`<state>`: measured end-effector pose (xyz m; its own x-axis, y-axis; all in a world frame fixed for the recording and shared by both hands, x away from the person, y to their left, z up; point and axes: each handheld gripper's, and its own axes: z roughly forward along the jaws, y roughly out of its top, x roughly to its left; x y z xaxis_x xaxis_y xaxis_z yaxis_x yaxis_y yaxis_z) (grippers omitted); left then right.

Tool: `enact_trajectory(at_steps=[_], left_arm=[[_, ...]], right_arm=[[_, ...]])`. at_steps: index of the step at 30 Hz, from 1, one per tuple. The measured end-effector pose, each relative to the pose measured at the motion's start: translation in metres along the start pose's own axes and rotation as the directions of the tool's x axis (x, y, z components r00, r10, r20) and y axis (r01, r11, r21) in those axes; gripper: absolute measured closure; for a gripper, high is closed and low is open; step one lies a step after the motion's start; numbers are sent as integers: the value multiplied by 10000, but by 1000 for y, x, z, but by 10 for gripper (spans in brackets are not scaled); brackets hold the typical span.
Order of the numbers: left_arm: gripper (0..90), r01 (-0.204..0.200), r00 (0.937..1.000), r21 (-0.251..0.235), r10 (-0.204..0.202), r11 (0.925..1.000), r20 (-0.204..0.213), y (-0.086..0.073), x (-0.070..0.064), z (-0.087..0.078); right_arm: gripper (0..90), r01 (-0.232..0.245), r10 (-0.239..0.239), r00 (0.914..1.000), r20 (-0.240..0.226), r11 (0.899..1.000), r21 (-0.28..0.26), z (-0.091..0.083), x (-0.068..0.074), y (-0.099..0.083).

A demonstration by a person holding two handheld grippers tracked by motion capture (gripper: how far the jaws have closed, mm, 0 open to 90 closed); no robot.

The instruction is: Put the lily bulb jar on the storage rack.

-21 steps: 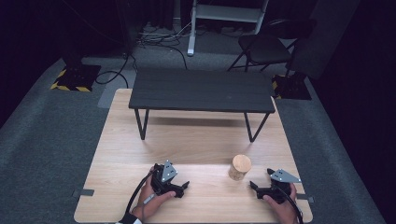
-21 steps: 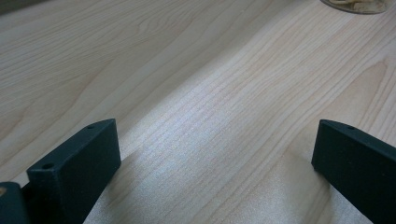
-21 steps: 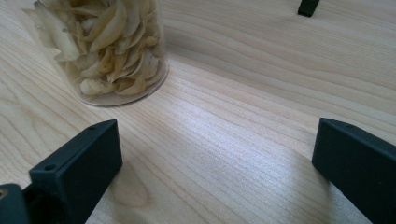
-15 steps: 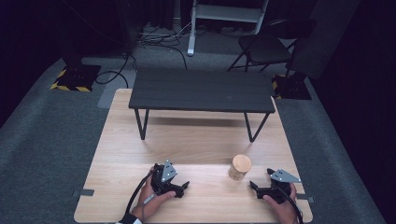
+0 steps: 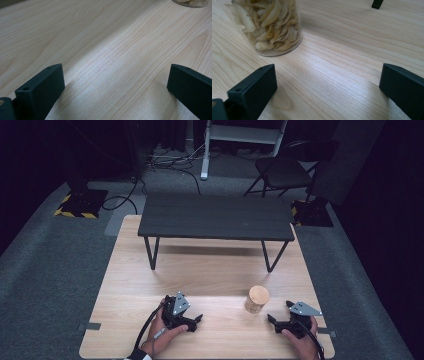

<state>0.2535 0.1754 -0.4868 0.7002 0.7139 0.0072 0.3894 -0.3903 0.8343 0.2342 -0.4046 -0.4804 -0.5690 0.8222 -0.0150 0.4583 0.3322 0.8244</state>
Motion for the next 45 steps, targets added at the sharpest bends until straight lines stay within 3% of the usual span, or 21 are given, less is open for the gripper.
enact_trajectory(at_steps=[13, 17, 21, 26, 30, 34, 39, 45], left_arm=[[12, -38, 10000, -6, 38, 10000, 59, 0, 1, 0], [13, -39, 10000, -4, 39, 10000, 64, 0, 1, 0], [13, -45, 10000, -4, 45, 10000, 82, 0, 1, 0], [13, -48, 9999, -4, 48, 10000, 96, 0, 1, 0], [13, -48, 9999, -5, 48, 10000, 100, 0, 1, 0], [13, -62, 9999, -6, 62, 10000, 99, 0, 1, 0], [13, -59, 9999, -5, 59, 10000, 116, 0, 1, 0], [13, -68, 9999, 0, 68, 10000, 131, 0, 1, 0]], right_arm=[[12, 37, -36, 10000, -62, 10000, 79, -1, -1, 2], [23, 438, -427, 9985, -337, 9985, 327, -3, -4, 8], [23, 1017, -1013, 9904, -940, 9948, -6, -6, -5, 11], [21, 1215, -1273, 9829, -1328, 9913, -512, -8, -2, 28], [22, 1605, -1680, 9722, -1630, 9853, -582, -2, 2, 49], [22, 1716, -1775, 9679, -1777, 9840, -479, 9, 4, 64], [22, 1501, -1583, 9690, -1897, 9870, -567, 19, 5, 69], [24, 1412, -1439, 9686, -2030, 9896, -278, 33, 4, 73]])
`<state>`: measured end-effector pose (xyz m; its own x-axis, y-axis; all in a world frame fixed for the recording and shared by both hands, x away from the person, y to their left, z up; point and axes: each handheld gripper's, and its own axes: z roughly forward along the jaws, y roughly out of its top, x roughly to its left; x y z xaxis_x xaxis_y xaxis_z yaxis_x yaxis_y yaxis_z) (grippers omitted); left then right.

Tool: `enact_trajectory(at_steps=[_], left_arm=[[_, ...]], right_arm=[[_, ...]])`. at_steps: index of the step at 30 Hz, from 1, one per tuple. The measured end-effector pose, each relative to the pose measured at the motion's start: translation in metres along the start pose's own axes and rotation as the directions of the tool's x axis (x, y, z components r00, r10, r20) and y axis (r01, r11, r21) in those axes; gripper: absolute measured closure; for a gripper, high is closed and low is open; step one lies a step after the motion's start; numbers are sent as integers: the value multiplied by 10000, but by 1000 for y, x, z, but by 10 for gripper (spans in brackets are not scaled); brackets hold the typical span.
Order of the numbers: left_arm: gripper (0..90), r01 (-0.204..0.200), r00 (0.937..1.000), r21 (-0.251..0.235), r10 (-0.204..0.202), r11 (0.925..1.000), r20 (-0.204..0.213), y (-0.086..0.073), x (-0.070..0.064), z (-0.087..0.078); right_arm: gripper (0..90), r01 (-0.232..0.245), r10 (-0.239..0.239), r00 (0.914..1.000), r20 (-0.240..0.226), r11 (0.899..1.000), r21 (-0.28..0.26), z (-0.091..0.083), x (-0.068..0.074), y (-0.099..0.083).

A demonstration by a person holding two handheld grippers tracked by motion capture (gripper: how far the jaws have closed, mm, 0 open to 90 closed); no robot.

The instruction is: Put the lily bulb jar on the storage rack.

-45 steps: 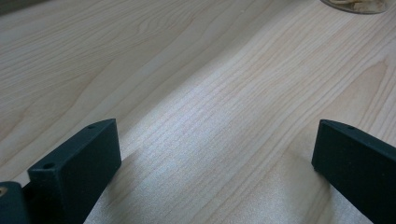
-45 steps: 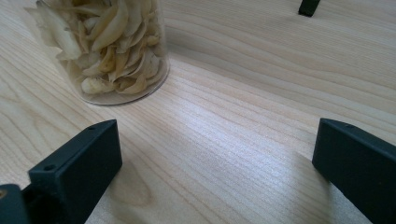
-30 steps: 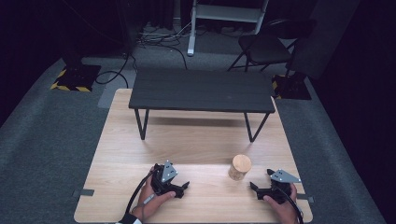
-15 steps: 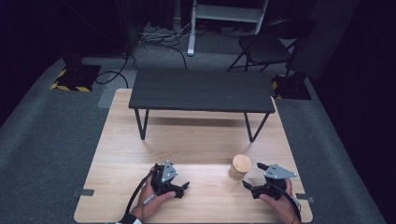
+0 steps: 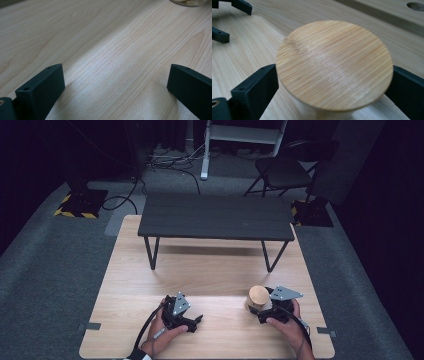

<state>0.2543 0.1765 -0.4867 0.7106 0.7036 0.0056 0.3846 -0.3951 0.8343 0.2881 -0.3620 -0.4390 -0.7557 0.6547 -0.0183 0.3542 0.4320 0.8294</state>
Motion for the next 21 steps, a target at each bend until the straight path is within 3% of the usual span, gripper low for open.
enact_trajectory(at_steps=[4, 14, 21], left_arm=[[13, -4, 10000, 2, 4, 10000, 10, 0, 0, 0], [13, -29, 10000, 3, 29, 10000, 41, 0, 1, 0], [13, -32, 10000, 2, 32, 10000, 44, 0, 1, 0]], right_arm=[[66, -279, 278, 9996, -85, 9995, -170, 6, -3, -2], [240, -384, 382, 9993, -54, 9987, -344, 15, -1, -5], [248, -294, 297, 9995, 67, 9989, -353, 15, 3, -3]])
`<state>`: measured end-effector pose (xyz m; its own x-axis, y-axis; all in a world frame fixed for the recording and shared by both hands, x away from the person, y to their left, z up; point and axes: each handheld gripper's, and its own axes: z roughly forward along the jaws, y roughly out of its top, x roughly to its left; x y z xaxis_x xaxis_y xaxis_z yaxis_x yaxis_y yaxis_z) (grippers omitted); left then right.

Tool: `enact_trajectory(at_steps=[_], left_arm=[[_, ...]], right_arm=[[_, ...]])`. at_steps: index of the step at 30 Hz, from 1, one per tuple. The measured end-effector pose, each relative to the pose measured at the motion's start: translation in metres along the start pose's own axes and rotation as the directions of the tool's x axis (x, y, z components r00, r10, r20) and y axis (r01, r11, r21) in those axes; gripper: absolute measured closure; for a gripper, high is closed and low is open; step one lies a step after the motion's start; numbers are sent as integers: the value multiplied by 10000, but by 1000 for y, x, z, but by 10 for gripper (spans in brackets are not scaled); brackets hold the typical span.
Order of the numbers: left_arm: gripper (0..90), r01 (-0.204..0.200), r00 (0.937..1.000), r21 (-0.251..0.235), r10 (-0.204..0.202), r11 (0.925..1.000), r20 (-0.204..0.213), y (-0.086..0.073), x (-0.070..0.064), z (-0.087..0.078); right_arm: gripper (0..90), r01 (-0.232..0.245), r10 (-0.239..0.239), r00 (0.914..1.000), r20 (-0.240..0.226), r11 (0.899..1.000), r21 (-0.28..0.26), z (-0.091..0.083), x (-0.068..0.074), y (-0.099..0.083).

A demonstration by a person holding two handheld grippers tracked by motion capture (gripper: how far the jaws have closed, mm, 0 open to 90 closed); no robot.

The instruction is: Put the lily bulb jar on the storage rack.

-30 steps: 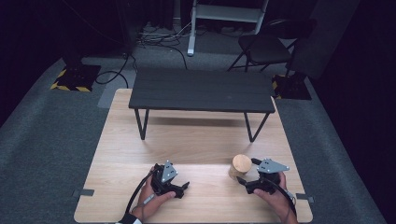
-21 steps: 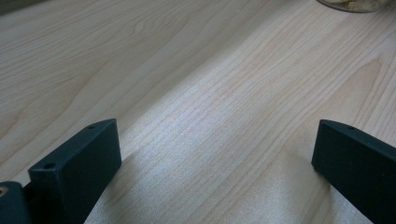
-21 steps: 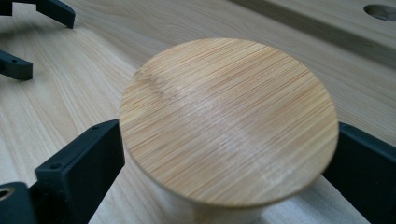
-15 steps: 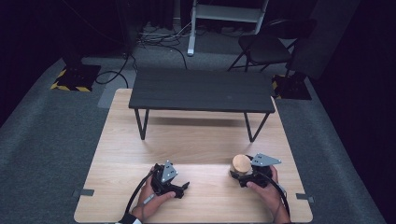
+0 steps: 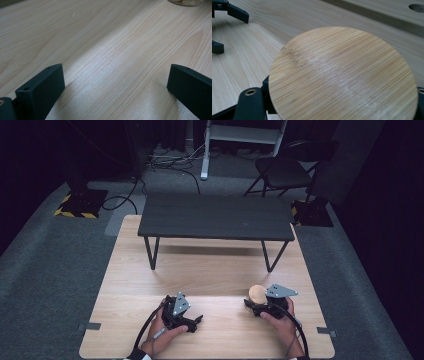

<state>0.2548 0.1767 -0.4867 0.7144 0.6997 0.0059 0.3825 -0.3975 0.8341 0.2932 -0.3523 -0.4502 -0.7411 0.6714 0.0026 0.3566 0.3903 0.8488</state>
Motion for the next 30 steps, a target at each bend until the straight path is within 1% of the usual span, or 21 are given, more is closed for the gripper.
enact_trajectory(at_steps=[2, 3, 5, 7, 8, 9, 11, 14, 16, 19, 21, 22, 25, 27, 30], left_arm=[[13, 0, 10000, -1, 0, 10000, 1, 0, 0, 0], [13, -1, 10000, -1, 1, 10000, 0, 0, 0, 0], [13, 1, 10000, -2, -1, 10000, 1, 0, 0, 0], [13, 0, 10000, 0, 0, 10000, 4, 0, 0, 0], [13, -2, 10000, -1, 2, 10000, 7, 0, 0, 0], [13, -5, 10000, -1, 5, 10000, 7, 0, 0, 0], [13, -1, 10000, -4, 1, 10000, 8, 0, 0, 0], [13, -2, 10000, -3, 2, 10000, 10, 0, 0, 0], [13, -2, 10000, -2, 2, 10000, 11, 0, 0, 0], [13, -4, 10000, -2, 4, 10000, 10, 0, 0, 0], [13, -6, 10000, 0, 6, 10000, 11, 0, 0, 0], [13, -3, 10000, -1, 3, 10000, 11, 0, 0, 0], [13, 2, 10000, -2, -2, 10000, 5, 0, 0, 0], [12, 9, 10000, -3, -9, 10000, 3, 0, 0, 0], [12, 9, 10000, -1, -9, 10000, 4, 0, 0, 0]], right_arm=[[248, -80, 79, 9999, 95, 10000, 42, 0, 2, 1], [249, -199, 198, 9997, 131, 9998, 62, 0, 2, 2], [249, -262, 261, 9995, 166, 9997, 18, -2, 3, 3], [249, -286, 284, 9992, 284, 9996, 59, -5, 4, 8], [249, -304, 304, 9989, 369, 9995, -9, -7, 5, 10], [249, -440, 443, 9982, 414, 9990, -65, -10, 5, 14], [249, -534, 542, 9978, 393, 9984, -206, -15, 3, 20], [249, -333, 336, 9972, 668, 9994, -56, -23, 5, 39], [249, -304, 305, 9965, 777, 9995, -22, -28, 5, 52], [249, -418, 431, 9972, 615, 9989, -211, -36, 1, 68], [249, -315, 334, 9968, 720, 9991, -279, -40, 2, 83], [249, -300, 325, 9967, 744, 9990, -346, -42, 2, 87], [249, -522, 573, 9944, 886, 9969, -585, -44, 2, 106], [250, -399, 463, 9929, 1099, 9974, -596, -46, 3, 123], [249, -298, 388, 9928, 1130, 9964, -796, -48, 1, 141]])
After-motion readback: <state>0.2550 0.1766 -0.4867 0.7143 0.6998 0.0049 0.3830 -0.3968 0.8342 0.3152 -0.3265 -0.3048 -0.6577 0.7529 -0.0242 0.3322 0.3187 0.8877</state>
